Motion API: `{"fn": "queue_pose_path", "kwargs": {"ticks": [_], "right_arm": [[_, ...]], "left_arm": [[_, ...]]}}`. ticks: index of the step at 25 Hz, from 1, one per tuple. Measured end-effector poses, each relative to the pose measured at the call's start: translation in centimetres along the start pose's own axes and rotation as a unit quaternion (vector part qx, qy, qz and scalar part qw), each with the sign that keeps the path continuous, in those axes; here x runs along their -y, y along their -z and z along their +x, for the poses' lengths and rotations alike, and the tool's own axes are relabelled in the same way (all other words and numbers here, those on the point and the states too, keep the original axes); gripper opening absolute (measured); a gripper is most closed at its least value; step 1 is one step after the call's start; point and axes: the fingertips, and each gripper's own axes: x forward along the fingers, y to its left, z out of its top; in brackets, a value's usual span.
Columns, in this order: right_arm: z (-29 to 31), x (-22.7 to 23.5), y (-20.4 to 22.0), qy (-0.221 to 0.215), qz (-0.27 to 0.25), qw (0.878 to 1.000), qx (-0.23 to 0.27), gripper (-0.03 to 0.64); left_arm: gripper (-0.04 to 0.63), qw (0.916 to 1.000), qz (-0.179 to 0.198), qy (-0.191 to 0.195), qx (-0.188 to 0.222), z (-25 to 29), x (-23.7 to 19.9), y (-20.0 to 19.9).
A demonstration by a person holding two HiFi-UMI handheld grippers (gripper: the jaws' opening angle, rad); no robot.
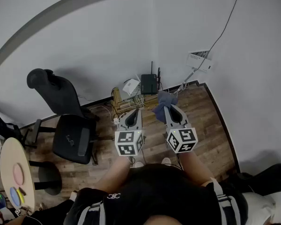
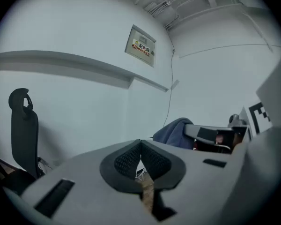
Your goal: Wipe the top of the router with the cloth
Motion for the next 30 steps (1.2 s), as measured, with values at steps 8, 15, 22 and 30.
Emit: {"fn": "queue_pose_path", "kwargs": {"ticks": [8, 15, 22, 30], "right_arm": [[-0.2, 0.6, 0.1, -0.012, -0.007, 1.000, -0.006, 0.021], [-0.3, 1.8, 0.1, -0.019, 0.004, 1.000, -0.008, 0.021], [-0.1, 4.1, 0.2, -0.029, 0.000, 0.999, -0.013, 0.021], [-0.8, 8.0, -1.0, -0.037, -0.003, 0.999, -0.002, 0.021]], "left_arm": [[0.003, 1.0000, 0.001, -0.006, -0.002, 0.3, 1.0, 0.0], [0.003, 0.9999, 0.001, -0.009, -0.006, 1.1, 2.2, 0.3], [0.003, 0.9998, 0.004, -0.015, -0.007, 3.1, 3.5, 0.4], [0.003, 0.9996, 0.009, -0.026, 0.004, 5.1, 6.7, -0.5]]}}
